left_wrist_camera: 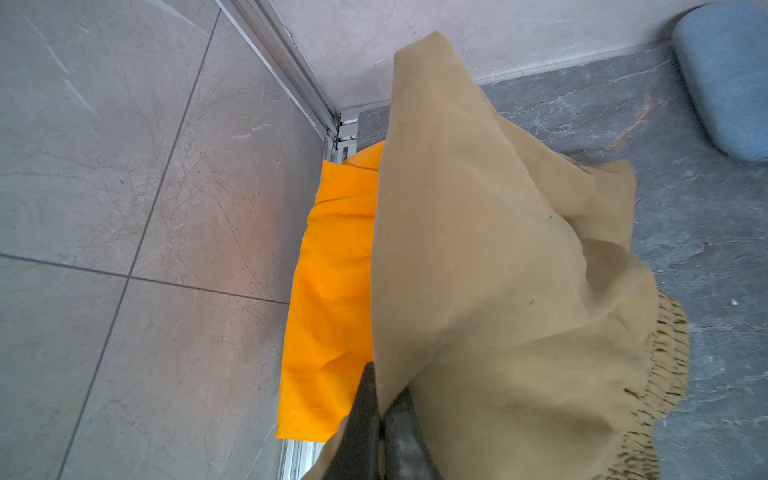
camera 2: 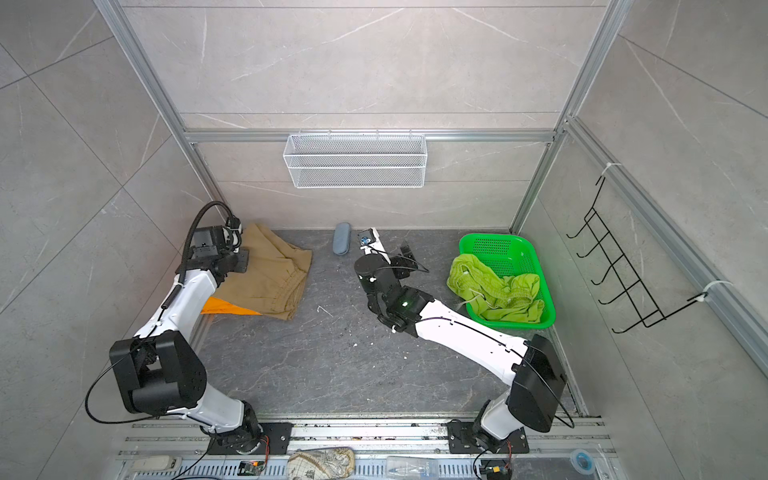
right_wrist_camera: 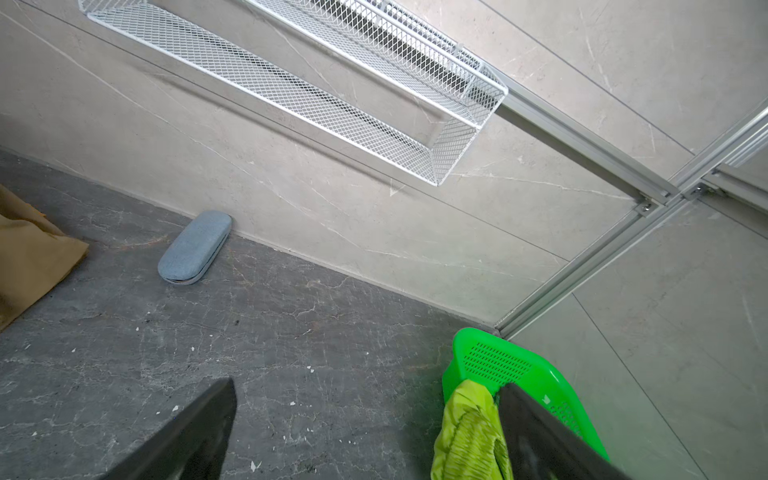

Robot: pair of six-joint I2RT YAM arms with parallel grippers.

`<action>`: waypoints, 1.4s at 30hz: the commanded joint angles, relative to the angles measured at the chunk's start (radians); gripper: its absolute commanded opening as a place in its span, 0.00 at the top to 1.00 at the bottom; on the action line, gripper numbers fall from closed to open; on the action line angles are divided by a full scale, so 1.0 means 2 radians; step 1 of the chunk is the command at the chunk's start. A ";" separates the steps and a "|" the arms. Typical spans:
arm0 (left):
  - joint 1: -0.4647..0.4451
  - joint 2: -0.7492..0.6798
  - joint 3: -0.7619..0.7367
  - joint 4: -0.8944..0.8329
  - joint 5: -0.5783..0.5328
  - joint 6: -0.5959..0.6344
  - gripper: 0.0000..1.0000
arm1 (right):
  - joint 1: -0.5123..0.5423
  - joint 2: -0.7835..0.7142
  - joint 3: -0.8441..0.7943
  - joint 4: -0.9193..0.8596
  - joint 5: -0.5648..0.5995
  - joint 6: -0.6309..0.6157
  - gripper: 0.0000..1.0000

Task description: Fold and stack the shorts

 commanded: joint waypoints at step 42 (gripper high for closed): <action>0.048 0.036 0.061 0.030 0.054 -0.072 0.00 | -0.165 -0.124 -0.017 -0.236 -0.064 0.247 0.01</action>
